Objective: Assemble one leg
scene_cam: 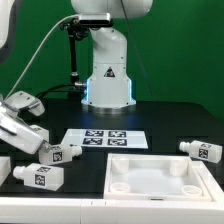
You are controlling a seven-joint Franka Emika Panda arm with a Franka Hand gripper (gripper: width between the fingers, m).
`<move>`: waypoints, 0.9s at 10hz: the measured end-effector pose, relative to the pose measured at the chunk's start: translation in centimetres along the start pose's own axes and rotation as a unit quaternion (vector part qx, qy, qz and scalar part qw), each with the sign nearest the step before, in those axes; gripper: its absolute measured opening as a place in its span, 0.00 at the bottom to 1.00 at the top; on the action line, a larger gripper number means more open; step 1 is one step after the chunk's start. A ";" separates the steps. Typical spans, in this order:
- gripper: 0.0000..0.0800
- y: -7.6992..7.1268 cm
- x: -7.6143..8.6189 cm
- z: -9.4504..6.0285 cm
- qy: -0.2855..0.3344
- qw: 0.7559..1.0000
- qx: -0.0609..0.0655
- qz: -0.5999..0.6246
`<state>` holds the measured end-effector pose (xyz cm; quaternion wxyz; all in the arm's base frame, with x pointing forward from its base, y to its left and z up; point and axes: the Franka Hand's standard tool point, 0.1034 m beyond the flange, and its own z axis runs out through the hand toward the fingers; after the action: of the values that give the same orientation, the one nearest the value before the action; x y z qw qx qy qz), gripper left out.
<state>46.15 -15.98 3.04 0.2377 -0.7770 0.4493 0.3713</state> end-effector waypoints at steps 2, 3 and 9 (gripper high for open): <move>0.81 -0.5 0.0 0.8 -0.002 1.000 -0.004 -0.002; 0.81 -0.5 0.2 1.6 -0.002 1.000 -0.006 -0.001; 0.47 0.0 0.4 2.8 -0.003 1.000 -0.008 0.004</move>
Offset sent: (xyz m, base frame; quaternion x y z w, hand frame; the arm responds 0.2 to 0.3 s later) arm -0.0101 0.0206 -0.0279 0.0050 -0.0027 0.0355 0.9994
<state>45.28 -14.24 1.00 0.2312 -0.7758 0.4486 0.3787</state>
